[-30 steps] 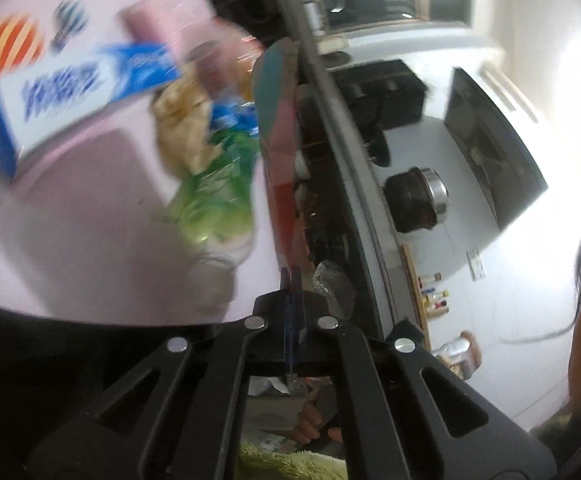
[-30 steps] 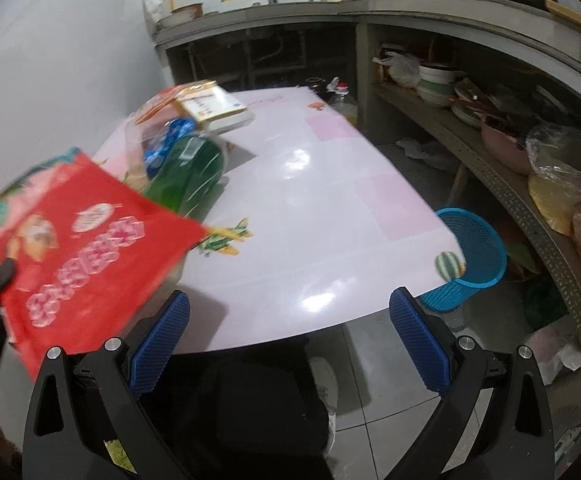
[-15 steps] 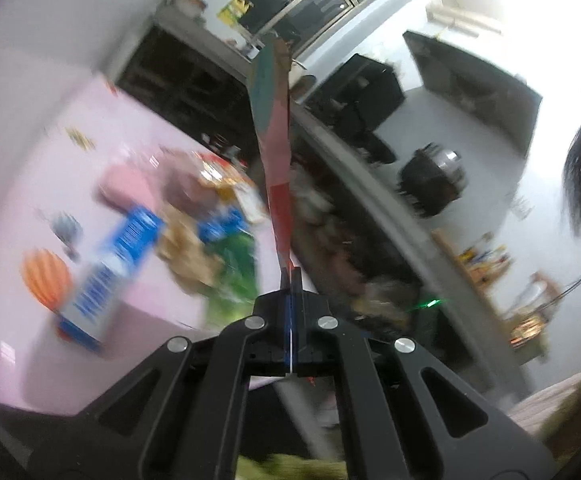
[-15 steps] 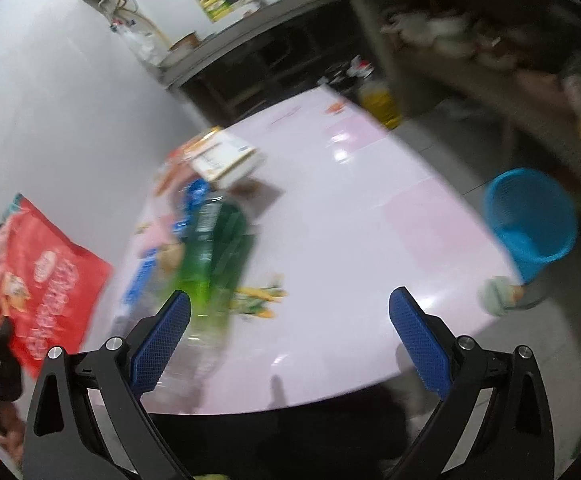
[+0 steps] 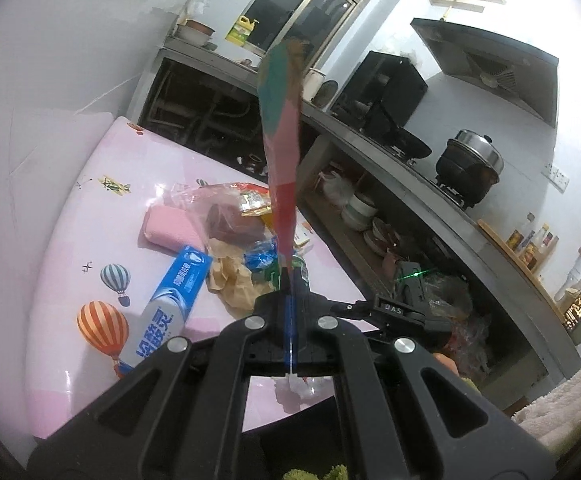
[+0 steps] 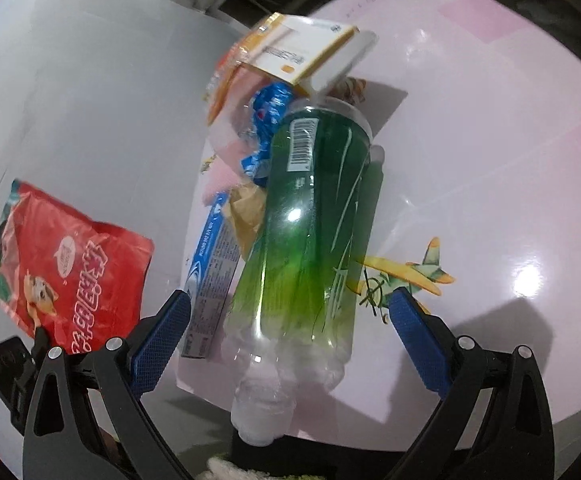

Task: Collect trash
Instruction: 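Move the right tool to the clear plastic bread bag while the left tool holds the red bag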

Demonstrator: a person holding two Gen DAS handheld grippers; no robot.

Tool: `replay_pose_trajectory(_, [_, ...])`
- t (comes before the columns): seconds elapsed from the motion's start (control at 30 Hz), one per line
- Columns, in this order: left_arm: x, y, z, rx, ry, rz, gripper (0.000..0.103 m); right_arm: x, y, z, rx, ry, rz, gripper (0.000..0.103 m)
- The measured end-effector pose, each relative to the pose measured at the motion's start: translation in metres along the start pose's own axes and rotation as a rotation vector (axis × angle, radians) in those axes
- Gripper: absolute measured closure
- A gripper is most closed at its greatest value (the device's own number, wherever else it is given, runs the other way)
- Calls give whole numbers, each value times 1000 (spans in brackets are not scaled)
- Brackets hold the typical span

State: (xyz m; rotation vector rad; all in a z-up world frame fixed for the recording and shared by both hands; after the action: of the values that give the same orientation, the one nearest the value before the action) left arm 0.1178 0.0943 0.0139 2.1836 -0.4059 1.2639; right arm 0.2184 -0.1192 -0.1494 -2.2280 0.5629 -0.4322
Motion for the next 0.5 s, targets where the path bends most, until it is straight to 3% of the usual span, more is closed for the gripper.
replay_pose_trajectory(0.27, [26,-16,-11,2,119,-70,103,13,-7,-34,-74,186,-80,6])
replay_pose_trajectory(0.4, [39,-19,5,60,94,-38,103,36,-18,-59,-90,270,-138,6])
replay_pose_trajectory(0.5, [44,-18,23,120,44,5,103,61,-41,-74,-140,344,-278,6])
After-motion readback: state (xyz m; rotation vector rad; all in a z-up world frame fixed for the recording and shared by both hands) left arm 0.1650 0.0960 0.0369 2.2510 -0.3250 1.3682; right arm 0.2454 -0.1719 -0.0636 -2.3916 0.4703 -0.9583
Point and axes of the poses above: each gripper's, at about its wrist camera, not at the fingertips, and z roughly the way its jaws point, y to its right, x to its top, the point moved 8 cm from there along z, roughly the way its jaws point, and after that the axes turned 13 degrees about z, right-handed, at the moved point
